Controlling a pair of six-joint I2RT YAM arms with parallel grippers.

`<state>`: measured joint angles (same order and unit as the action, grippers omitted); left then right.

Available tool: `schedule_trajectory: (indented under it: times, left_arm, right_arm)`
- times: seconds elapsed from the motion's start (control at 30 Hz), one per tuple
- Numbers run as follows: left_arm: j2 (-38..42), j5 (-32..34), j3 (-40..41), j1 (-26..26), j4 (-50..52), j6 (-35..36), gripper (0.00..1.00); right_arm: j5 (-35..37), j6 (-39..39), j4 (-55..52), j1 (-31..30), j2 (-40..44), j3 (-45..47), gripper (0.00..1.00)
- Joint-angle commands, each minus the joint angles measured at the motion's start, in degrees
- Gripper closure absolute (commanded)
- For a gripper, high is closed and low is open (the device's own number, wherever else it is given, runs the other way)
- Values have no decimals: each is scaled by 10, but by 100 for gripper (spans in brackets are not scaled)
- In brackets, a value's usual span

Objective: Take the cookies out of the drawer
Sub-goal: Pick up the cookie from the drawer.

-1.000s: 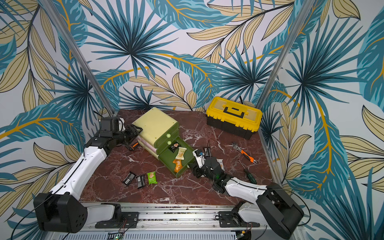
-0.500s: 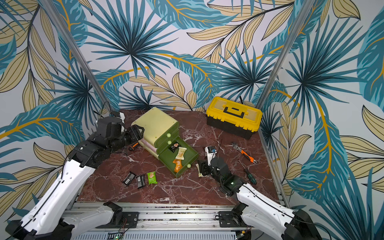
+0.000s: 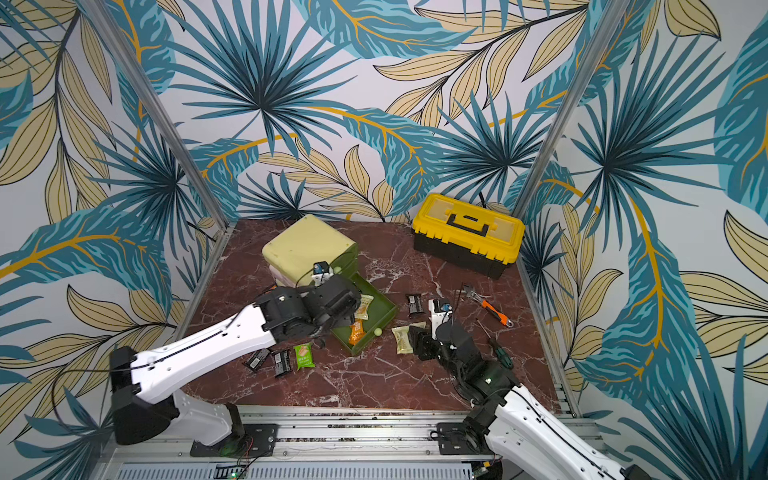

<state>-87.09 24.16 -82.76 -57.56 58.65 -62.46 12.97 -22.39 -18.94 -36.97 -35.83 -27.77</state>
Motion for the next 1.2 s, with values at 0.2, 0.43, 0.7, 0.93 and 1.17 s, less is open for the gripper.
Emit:
schedule_trajectory:
  times: [0.2, 0.43, 0.7, 0.93, 1.17]
  left_arm:
    - [-157, -69, -60, 21, -74, -21, 43]
    - [-206, -69, -68, 48, -70, -17, 44]
    - [-236, -79, -43, 66, -109, 6, 44]
    - [-256, -97, -32, 80, -105, 28, 43]
    - [-266, -112, -17, 85, -104, 33, 41]
  right_arm:
    - [-19, -13, -75, 1, 53, -3, 35]
    - [-6, -15, -86, 1, 80, 9, 35]
    - [7, -14, -87, 2, 81, 9, 35]
    - [14, -13, -87, 1, 77, 9, 35]
    - [19, -14, -87, 2, 70, 10, 34]
